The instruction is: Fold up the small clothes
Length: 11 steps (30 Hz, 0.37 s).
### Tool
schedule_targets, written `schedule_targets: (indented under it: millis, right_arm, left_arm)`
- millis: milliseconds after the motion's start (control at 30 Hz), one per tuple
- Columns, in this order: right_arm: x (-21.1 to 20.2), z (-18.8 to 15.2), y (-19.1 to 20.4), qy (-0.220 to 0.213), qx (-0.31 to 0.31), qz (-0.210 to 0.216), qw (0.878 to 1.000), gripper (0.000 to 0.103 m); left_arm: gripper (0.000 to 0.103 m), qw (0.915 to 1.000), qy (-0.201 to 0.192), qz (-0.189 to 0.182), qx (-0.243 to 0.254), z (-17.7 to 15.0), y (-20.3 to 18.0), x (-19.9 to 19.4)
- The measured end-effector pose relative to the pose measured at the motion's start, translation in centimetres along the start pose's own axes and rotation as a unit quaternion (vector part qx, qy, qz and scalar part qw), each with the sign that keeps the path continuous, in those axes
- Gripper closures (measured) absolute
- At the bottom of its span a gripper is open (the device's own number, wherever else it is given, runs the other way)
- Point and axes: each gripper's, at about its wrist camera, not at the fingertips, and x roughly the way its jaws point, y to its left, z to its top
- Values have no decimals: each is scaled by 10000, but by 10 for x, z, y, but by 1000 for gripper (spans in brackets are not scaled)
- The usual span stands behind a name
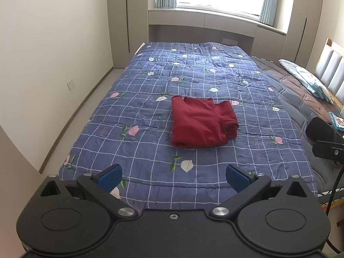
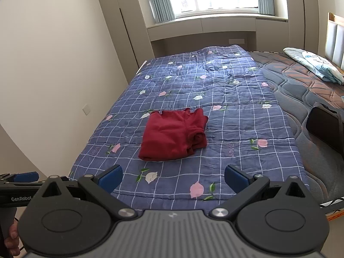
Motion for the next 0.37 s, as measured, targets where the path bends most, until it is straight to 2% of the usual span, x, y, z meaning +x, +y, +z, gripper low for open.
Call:
schedule_targets:
  millis: [367]
  right_arm:
    - [2, 1, 4, 29, 9, -27, 10000, 0]
  left_arm:
    - [1, 9999, -23, -45, 128, 2, 3, 1]
